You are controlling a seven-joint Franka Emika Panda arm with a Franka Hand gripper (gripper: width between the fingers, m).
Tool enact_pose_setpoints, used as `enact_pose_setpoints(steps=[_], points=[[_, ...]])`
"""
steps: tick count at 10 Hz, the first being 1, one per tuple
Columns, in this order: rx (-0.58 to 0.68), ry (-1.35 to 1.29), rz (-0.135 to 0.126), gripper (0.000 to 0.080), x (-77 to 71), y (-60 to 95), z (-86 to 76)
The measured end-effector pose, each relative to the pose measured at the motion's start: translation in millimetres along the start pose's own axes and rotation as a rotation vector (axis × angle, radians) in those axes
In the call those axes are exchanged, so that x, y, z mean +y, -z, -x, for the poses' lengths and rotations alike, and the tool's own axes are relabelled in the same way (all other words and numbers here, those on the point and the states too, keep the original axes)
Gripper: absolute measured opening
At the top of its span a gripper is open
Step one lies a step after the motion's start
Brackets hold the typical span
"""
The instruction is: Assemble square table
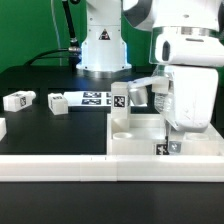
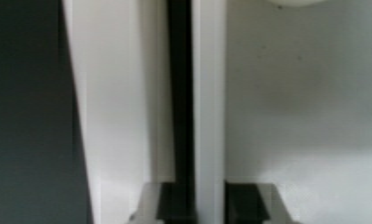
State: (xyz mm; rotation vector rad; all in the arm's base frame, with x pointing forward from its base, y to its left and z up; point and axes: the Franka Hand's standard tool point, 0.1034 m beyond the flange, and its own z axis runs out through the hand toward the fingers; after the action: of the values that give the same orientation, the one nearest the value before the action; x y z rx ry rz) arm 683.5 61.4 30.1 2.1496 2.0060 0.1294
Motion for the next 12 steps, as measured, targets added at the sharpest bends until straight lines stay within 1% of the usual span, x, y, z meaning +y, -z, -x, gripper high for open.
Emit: enact_pose_setpoints(steps=[1, 2, 3, 6, 7, 8, 9, 10, 11, 12], points=[[-0.007, -0.01, -0.007, 0.0068, 4.5, -0.8, -0.5], [-0.019, -0.014, -0.021, 0.0068, 7.5, -1.4, -0.6], [-0.024, -0.016, -0.03, 0.0068, 7.7, -1.2, -0.1], [-0.024, -0.018, -0.033, 0.007, 6.7, -0.9, 0.9], [-0.025, -0.018, -0.033, 0.0289, 6.6, -1.3, 1.5], [-0.025, -0.019, -0.033, 0.0289, 6.6, -1.4, 2.0], [-0.025, -0.02, -0.033, 0.0471, 6.6, -1.5, 2.3], [-0.025, -0.02, -0.033, 0.0587, 6.6, -1.6, 2.6], [-0.025, -0.02, -0.034, 0.0587, 6.6, -1.7, 2.9], [-0.025, -0.021, -0.034, 0.0639, 6.7, -1.8, 3.4]])
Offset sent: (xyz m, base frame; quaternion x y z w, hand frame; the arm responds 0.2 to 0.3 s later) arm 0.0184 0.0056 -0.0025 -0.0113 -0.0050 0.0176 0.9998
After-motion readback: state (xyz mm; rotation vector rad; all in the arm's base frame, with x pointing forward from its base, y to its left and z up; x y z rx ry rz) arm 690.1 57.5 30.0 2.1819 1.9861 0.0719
